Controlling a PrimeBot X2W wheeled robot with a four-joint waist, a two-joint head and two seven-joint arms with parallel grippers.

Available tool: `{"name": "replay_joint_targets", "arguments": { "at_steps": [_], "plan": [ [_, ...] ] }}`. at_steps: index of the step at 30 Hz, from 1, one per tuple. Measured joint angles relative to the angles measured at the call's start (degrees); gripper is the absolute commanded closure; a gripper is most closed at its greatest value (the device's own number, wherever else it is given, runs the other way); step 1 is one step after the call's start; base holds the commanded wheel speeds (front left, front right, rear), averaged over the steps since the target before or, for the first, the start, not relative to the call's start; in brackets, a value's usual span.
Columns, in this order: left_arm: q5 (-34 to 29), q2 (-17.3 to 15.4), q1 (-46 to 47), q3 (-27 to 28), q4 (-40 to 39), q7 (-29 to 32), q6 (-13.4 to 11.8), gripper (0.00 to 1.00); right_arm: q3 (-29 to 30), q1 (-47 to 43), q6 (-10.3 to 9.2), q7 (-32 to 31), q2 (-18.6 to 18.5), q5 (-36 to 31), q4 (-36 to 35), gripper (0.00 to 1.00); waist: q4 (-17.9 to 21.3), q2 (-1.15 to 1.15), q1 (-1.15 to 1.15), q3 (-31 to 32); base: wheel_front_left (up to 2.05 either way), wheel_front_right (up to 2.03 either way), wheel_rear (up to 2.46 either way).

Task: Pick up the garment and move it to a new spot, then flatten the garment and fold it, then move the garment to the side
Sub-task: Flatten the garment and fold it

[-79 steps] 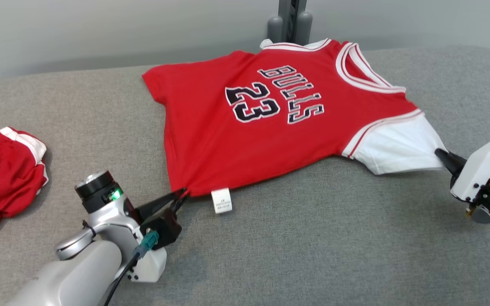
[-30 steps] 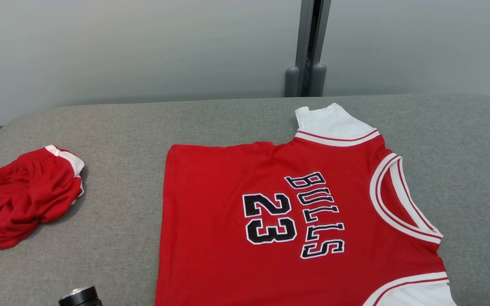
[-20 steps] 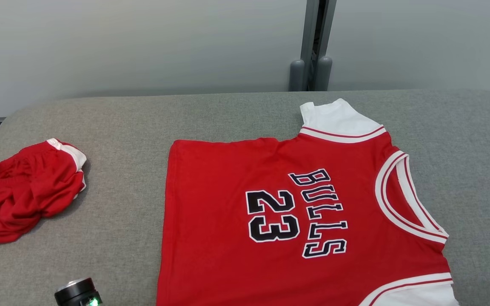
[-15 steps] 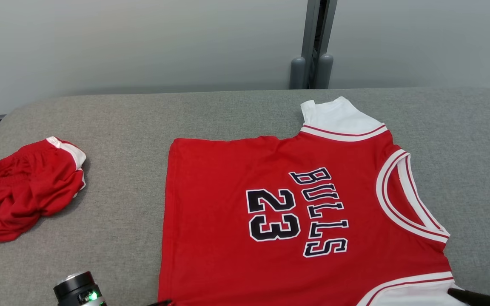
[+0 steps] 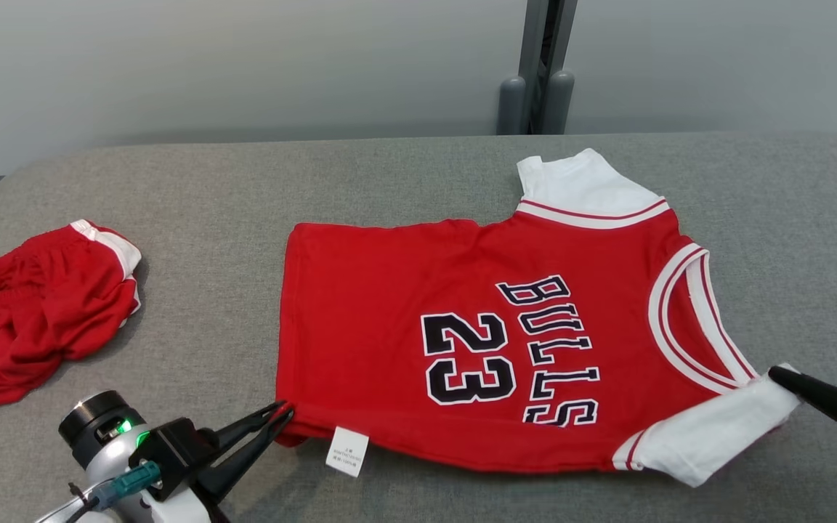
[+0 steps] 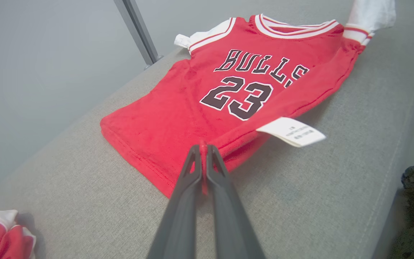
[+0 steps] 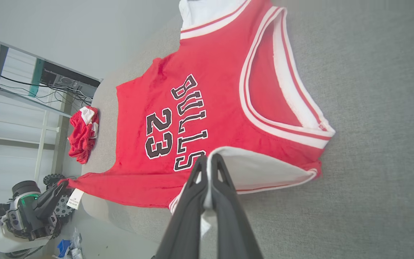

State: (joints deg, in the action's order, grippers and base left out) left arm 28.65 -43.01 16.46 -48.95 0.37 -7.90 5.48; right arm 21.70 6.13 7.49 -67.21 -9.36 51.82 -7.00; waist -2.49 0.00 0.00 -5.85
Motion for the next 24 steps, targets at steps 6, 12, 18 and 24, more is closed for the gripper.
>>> {"name": "replay_joint_targets", "arguments": {
  "at_steps": [6,12,18,24],
  "plan": [
    [2.13,2.61,1.26,1.31,2.59,-2.01,-0.10,1.00,-2.20,2.79,0.00,5.23,-0.79,-1.01,1.12,1.00,-0.16,0.00,0.00,-1.80,0.00,0.00,0.00],
    [3.48,4.71,2.91,2.18,5.69,-2.80,-0.31,1.00,-4.23,5.15,0.00,10.16,-2.19,-1.09,3.23,1.00,-0.25,0.00,0.00,-3.40,0.00,0.00,0.00],
    [3.68,6.05,4.85,1.96,8.82,-3.31,0.02,1.00,-5.93,6.94,-0.01,14.81,-3.81,-1.93,6.17,1.00,-0.30,0.00,0.00,-4.82,0.00,0.00,0.00],
    [3.75,7.37,6.65,0.91,12.06,-3.70,0.60,1.00,-7.02,8.61,0.00,19.23,-4.35,-2.72,9.88,1.00,-0.31,0.00,0.00,-6.02,0.00,0.00,0.00]
  ]
}}
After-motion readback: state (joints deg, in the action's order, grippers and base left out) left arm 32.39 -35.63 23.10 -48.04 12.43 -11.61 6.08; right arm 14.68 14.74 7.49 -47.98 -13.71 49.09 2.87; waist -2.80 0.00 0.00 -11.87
